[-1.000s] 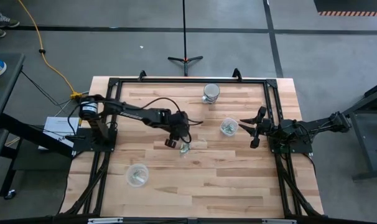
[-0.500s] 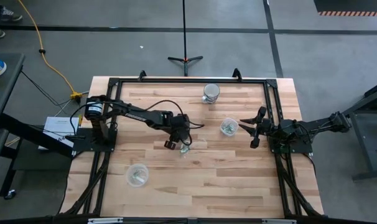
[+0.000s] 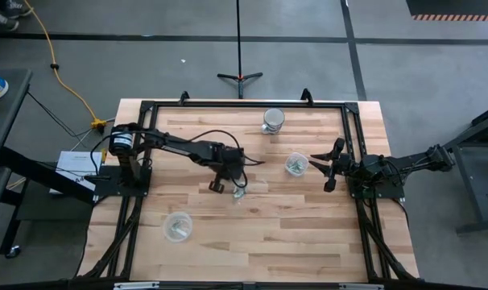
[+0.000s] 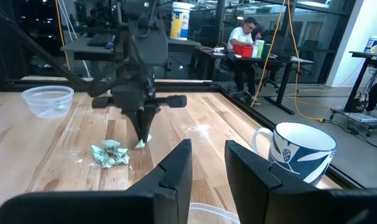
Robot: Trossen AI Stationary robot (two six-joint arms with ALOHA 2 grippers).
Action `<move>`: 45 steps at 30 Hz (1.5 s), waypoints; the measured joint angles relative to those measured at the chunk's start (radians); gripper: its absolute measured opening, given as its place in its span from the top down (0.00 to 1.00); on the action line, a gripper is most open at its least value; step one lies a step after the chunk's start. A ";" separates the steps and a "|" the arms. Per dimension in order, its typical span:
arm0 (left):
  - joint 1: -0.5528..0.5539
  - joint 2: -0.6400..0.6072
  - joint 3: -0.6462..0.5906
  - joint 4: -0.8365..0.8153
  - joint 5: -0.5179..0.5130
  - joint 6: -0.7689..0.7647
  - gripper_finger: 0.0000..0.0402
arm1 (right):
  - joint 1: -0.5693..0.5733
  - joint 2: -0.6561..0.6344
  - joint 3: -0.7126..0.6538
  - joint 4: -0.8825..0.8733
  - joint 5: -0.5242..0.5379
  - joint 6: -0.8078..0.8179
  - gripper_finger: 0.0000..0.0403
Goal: Pick and place Stevia / Truvia into bins
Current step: Put the stevia packet into the round transparent container
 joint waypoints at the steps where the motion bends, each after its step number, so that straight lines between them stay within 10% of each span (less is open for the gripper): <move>1: 0.000 0.000 0.025 -0.041 -0.002 -0.024 0.92 | 0.000 0.000 0.000 -0.001 0.000 0.000 0.78; 17: -0.307 -0.015 0.264 -0.763 0.150 -0.786 0.92 | 0.000 0.007 0.000 -0.003 -0.004 0.019 0.78; 35: -0.653 -0.015 0.260 -0.849 0.166 -1.077 0.94 | 0.000 0.007 -0.004 0.029 0.005 0.010 0.78; 45: -0.657 -0.015 0.260 -0.850 0.034 -1.213 0.51 | 0.000 0.007 -0.004 0.031 0.005 0.008 0.78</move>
